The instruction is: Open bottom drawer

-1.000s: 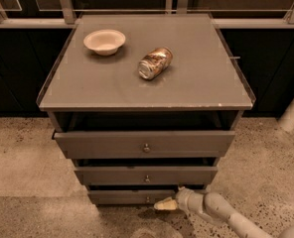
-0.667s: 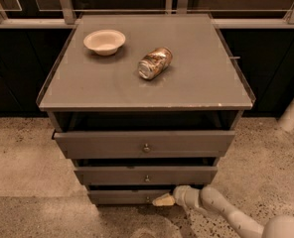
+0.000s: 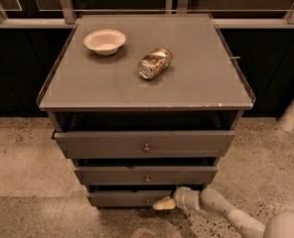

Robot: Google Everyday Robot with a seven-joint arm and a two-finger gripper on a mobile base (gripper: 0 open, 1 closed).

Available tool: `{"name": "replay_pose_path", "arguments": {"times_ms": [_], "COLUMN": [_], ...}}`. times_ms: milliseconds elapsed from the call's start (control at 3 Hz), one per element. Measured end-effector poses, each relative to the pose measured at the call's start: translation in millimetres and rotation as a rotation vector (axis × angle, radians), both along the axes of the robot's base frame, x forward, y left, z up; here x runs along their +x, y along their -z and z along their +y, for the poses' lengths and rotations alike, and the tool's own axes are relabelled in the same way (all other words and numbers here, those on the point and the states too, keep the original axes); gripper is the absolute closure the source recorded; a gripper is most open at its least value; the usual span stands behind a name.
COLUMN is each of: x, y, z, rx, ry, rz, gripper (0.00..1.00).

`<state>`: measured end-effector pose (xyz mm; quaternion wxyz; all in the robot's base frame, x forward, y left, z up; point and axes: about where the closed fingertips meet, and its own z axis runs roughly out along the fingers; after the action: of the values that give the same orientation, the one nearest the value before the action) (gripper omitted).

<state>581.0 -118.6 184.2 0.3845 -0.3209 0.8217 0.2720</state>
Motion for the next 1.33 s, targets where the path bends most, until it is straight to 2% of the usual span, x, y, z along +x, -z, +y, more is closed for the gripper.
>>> {"name": "replay_pose_path", "arguments": {"times_ms": [333, 667, 1000, 1333], "x": [-29.2, -74.6, -119.2, -157.6], "y": [0.4, -1.9, -14.0, -27.7], "z": [-14.1, -24.1, -23.9, -21.6], "rx": [-0.064, -0.084, -0.027, 0.084], "ry": [-0.018, -0.048, -0.054, -0.014], "rz": [0.083, 0.227, 0.344, 0.4], "gripper": [0.0, 0.0, 0.0, 0.0]}}
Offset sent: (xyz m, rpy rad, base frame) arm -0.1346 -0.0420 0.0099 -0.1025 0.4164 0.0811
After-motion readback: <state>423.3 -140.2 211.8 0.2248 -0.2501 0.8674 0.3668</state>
